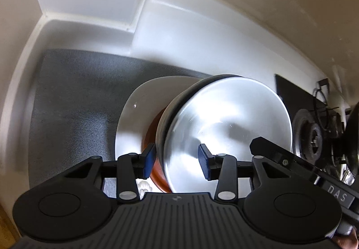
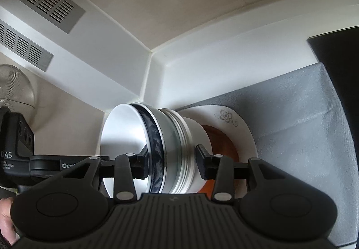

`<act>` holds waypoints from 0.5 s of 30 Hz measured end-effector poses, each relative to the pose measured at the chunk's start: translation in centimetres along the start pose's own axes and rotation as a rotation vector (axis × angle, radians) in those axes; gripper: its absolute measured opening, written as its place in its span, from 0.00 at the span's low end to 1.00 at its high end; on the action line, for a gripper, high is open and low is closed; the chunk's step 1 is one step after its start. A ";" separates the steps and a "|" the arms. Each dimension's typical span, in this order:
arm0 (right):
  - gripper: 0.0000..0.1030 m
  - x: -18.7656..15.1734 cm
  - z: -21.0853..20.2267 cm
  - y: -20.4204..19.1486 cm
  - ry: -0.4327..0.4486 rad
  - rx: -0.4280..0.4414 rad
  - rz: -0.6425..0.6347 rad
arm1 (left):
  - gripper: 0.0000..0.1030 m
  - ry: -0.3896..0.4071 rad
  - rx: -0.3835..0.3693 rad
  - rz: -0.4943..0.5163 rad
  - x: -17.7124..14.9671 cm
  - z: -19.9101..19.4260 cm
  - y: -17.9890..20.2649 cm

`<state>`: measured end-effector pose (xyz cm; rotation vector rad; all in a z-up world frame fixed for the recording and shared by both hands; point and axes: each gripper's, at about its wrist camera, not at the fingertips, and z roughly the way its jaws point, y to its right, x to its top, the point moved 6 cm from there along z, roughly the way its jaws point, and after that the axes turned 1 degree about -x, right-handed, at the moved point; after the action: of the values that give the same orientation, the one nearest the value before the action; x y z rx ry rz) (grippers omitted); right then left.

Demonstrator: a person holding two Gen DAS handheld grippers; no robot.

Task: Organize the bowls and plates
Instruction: 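Carry the bowl stack with both grippers over the brown plate, then lower the bowl stack onto the brown plate and open both grippers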

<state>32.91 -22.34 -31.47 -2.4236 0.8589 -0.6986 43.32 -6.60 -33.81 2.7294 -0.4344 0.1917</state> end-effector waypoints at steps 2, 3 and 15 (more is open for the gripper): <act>0.45 -0.1 0.7 0.3 -0.003 0.003 0.000 | 0.40 -0.012 0.006 -0.013 0.0 0.9 -0.4; 0.46 -0.1 0.8 0.5 0.003 0.009 0.002 | 0.39 -0.008 0.004 -0.016 0.0 1.0 -0.3; 0.34 -1.4 2.4 4.0 -0.056 -0.021 0.090 | 0.39 0.018 -0.004 0.028 -0.1 0.5 0.7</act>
<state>31.62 -23.53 -36.00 -2.3940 0.9507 -0.5884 43.03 -7.43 -34.04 2.7164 -0.4683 0.2224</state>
